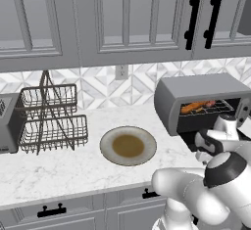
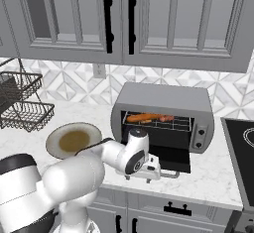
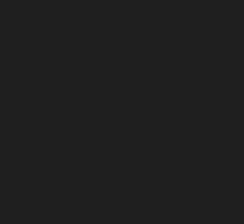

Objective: Pick up the kebab skewer and baguette bread, and place them inside the toaster oven. Close the toaster oven door and start by setting the timer.

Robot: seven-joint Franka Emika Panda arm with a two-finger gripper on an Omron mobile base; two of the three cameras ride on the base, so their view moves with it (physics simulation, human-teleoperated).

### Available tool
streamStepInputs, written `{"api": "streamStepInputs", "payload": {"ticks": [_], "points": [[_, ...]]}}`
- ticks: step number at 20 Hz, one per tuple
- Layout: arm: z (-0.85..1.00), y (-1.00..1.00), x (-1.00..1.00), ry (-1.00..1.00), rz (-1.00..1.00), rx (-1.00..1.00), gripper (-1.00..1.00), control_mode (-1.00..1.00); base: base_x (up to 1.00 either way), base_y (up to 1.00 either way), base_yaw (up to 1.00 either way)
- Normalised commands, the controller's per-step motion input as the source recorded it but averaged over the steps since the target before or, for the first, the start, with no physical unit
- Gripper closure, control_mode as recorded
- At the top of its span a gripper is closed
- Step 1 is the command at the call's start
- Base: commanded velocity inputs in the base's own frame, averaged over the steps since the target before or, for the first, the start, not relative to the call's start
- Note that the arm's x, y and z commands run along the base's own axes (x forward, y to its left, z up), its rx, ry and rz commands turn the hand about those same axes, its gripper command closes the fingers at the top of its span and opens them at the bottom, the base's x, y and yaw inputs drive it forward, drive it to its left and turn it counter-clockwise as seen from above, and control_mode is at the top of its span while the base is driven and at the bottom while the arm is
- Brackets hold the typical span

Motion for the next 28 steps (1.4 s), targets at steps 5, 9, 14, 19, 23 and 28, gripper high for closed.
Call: {"api": "streamStepInputs", "payload": {"ticks": [5, 9, 14, 19, 23, 28], "points": [[-0.01, 0.02, 0.34, -0.16, 0.0, 0.0, -1.0, -1.0, 0.0, 0.0, 0.0], [0.0, 0.16, 0.59, -0.25, 0.0, 0.0, -1.0, -1.0, 0.0, 0.0, 0.0], [0.0, 0.15, 0.78, -0.22, 0.0, 0.0, -1.0, -1.0, 0.0, 0.0, 0.0], [0.08, 0.15, 0.85, -0.25, 0.0, 0.0, -1.0, -1.0, 0.0, 0.0, 0.0], [0.02, 0.29, 0.67, -0.36, 0.0, 0.0, -1.0, -1.0, 0.0, 0.0, 0.0], [0.0, 0.38, 0.74, -0.49, 0.0, -0.01, -1.0, -1.0, 0.0, 0.0, 0.0]]}}
